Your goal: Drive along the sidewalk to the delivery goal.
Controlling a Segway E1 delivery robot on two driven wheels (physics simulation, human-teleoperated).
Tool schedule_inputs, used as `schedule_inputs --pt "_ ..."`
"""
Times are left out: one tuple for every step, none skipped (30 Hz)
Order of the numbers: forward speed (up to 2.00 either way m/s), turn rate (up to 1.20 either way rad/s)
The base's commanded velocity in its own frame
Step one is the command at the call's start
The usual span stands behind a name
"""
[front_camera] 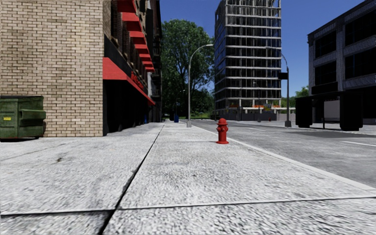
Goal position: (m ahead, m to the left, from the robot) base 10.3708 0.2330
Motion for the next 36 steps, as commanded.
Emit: schedule_inputs --pt "2.0 -0.04" --pt "2.0 -0.04" --pt "2.0 -0.04" --pt "2.0 -0.04" --pt "2.0 -0.04" --pt "2.0 0.0" --pt "2.0 0.0" --pt "2.0 0.0" --pt "2.0 0.0" --pt "2.0 0.0" --pt "2.0 0.0" --pt "2.0 0.0" --pt "2.0 0.0" --pt "2.0 0.0" --pt "1.98 0.0" --pt "1.98 0.0" --pt "1.89 0.0" --pt "1.81 0.0" --pt "1.74 0.0" --pt "1.74 0.0" --pt "1.72 0.0" --pt "1.7 0.0" --pt "1.7 0.02" --pt "1.69 0.04" --pt "1.69 0.04" --pt "1.69 0.08" --pt "1.69 0.15" --pt "1.69 0.31" --pt "1.69 0.37" --pt "1.69 0.37" --pt "1.69 0.38" --pt "1.69 0.32" --pt "1.69 0.12" --pt "1.69 0.0" --pt "1.69 0.0" --pt "1.69 0.0"
